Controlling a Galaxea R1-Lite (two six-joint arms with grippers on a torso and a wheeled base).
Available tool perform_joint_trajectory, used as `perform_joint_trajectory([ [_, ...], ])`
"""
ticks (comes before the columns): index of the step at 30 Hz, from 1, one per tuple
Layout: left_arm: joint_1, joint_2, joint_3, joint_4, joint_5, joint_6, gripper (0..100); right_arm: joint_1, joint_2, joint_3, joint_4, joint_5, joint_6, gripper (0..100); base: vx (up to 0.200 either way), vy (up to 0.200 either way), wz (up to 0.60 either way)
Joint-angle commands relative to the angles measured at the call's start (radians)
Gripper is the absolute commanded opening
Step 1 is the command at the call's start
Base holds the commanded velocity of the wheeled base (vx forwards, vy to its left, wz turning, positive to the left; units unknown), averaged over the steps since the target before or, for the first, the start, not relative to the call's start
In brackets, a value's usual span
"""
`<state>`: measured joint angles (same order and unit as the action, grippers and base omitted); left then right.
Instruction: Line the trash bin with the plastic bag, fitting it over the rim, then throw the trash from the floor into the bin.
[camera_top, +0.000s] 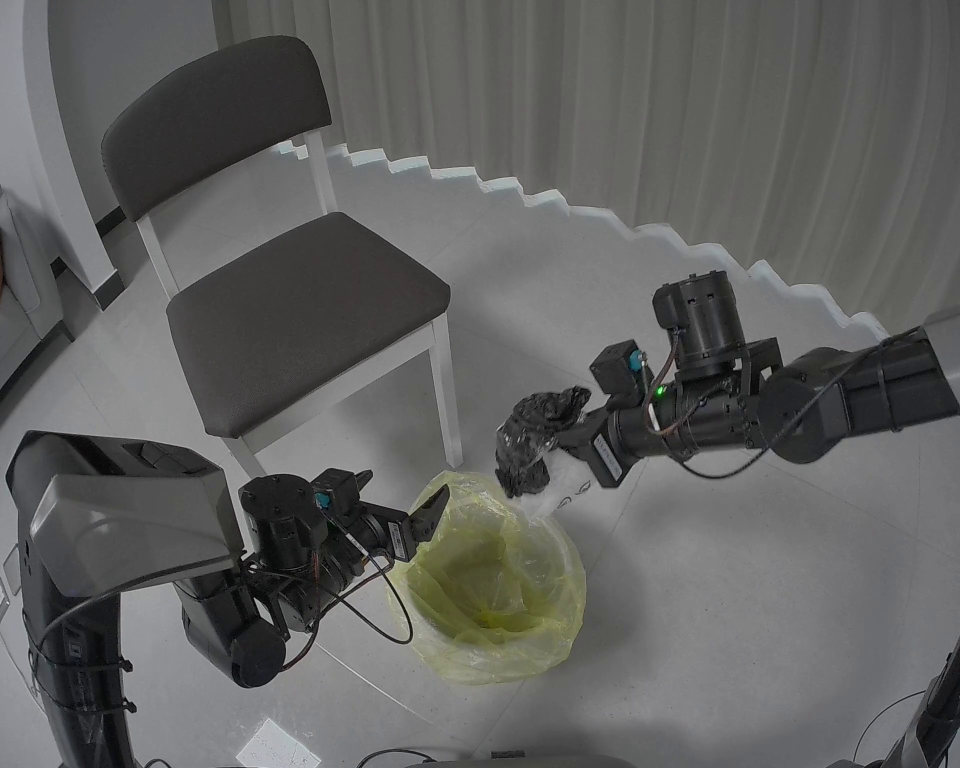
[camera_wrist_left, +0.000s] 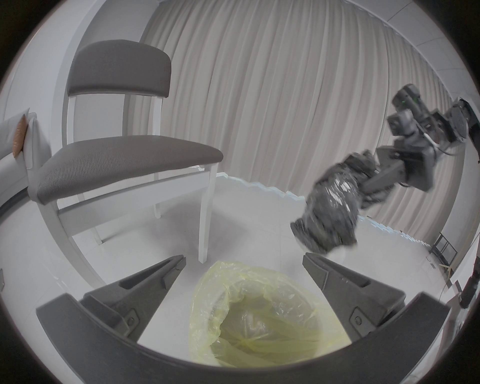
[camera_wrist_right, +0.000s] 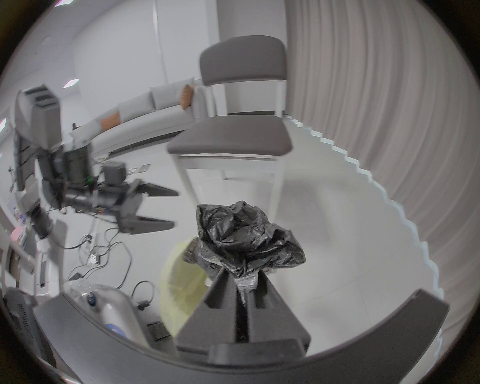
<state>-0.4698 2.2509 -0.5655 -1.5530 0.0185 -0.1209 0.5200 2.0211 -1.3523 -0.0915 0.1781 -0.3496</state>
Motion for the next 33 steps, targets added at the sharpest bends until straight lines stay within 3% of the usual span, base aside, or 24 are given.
perform_joint_trajectory([
  [1, 0.000, -0.051, 0.004, -0.018, 0.000, -0.005, 100, 0.084, -0.081, 0.121, -0.010, -0.003, -0.002, 0, 0.000, 0.000, 0.00],
  [10, 0.000, -0.066, 0.003, -0.018, 0.000, -0.017, 100, 0.137, 0.010, 0.239, -0.013, -0.006, -0.005, 0, 0.000, 0.000, 0.00],
  [24, 0.010, -0.063, 0.001, -0.018, -0.006, -0.020, 100, 0.152, 0.157, 0.318, -0.093, -0.009, -0.005, 0, 0.000, 0.000, 0.00],
  [33, 0.011, -0.071, 0.001, -0.018, -0.006, -0.025, 100, 0.152, 0.091, 0.282, -0.103, -0.011, -0.003, 0, 0.000, 0.000, 0.00],
])
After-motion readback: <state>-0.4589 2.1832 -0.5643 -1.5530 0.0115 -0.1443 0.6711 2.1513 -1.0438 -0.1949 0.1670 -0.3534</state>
